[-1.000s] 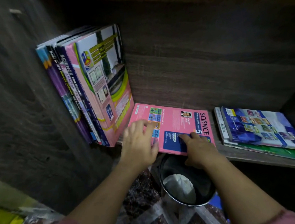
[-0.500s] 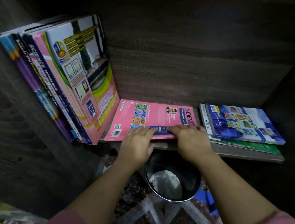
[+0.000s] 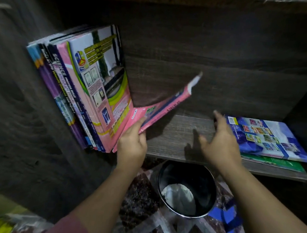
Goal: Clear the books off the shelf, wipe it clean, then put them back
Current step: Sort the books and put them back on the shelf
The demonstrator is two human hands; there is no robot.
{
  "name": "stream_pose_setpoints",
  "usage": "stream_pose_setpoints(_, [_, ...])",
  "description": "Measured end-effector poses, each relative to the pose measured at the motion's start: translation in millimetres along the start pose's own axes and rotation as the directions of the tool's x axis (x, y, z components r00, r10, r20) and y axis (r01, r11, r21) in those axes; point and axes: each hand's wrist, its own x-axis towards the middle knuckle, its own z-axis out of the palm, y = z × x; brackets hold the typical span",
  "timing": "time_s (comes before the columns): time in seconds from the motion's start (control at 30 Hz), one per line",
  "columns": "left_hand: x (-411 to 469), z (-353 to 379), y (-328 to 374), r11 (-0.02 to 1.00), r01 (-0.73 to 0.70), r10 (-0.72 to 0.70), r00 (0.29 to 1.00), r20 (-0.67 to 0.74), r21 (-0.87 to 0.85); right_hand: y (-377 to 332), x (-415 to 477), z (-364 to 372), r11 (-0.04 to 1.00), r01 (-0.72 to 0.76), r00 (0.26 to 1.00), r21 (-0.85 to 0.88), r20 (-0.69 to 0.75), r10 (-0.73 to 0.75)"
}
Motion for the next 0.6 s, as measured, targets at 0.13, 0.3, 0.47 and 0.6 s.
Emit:
stream_pose_setpoints(0.13, [8.4,-19.3,7.1,0.999,0.032,-0.032,0.989,-0.148,0.0,-3.4,-4.4,14.6,0.987,0.049,0.972,-0.152,0.233,-0.012])
stream_pose_setpoints(0.3, [21.4,-42.2,2.5,0.941,0.069,0.043,0.946,-0.32,0.331,-12.5,-11.7,31.5,0.957,0.19,0.889,-0.218,0.452,-0.073])
stream_pose_setpoints(0.47, [29.0,-59.4,-2.4,0.844,0.143,0.04,0.945,-0.326,0.518,-20.3,-16.3,52.9,0.944,0.286,0.799,-0.164,0.584,-0.141])
stream_pose_setpoints(0.6, [26.7,-71.7,-9.9,0.823,0.134,0.047,0.952,-0.301,0.552,-31.3,-17.9,69.6,0.914,0.364,0.767,-0.177,0.614,-0.187])
